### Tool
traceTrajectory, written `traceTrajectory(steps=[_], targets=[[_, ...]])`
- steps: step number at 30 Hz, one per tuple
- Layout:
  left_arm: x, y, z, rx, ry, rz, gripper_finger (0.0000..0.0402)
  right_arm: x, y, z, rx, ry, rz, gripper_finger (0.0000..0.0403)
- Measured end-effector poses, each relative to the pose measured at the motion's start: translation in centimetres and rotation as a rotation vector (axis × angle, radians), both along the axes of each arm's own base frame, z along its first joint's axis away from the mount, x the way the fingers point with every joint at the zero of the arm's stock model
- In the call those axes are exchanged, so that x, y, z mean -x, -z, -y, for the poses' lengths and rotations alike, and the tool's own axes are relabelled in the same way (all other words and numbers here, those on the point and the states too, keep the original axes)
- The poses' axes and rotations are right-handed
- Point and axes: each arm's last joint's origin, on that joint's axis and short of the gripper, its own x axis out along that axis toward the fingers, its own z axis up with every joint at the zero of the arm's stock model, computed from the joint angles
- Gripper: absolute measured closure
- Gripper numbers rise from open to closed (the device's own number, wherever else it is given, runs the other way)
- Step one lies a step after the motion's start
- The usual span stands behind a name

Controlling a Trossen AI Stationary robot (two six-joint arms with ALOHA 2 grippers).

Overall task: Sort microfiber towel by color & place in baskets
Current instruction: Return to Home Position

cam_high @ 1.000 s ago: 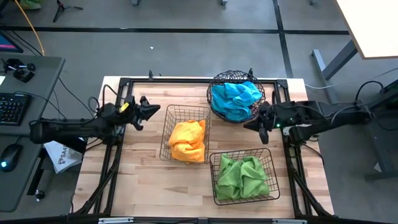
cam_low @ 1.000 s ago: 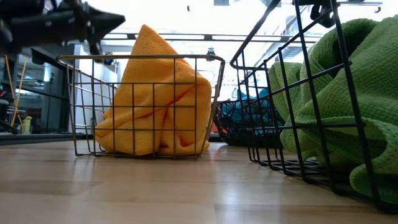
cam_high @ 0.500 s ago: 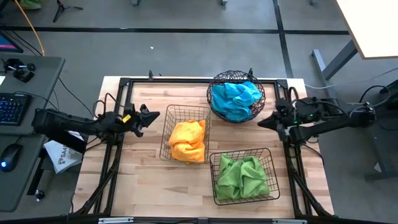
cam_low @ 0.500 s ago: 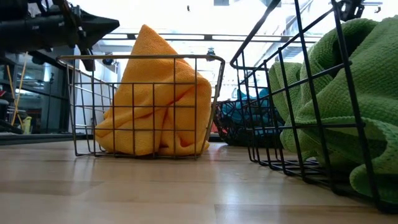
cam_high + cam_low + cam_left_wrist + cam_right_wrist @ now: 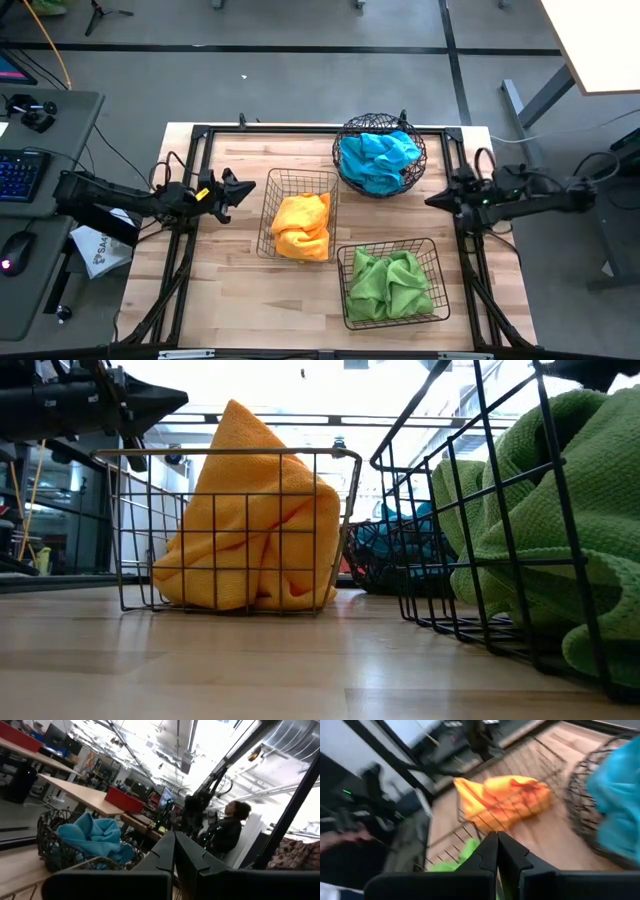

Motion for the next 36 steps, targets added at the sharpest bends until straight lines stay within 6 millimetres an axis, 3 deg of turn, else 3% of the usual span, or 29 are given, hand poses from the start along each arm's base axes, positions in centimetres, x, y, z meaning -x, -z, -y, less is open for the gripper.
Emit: traceTrajectory(steps=[4,11,24,36], targets=[[0.0,0.0,0.0,0.000,0.001,0.003,0.0401,-1.2,4.0,-0.3,-0.010,-0.051,0.196,0.0403],[0.0,0.1,0.0,-0.002,0.001,-0.016,0.0401,-2.5,8.1,-0.7,0.022,-0.122,0.409,0.0403],[0.0,0.1,0.0,-0.002,0.001,-0.016,0.0401,-3.2,12.1,-0.8,0.130,-0.151,0.490,0.0403],[0.0,0.2,0.0,-0.003,0.001,-0.019,0.0401,-3.4,13.2,-0.7,0.175,-0.103,0.386,0.0403]])
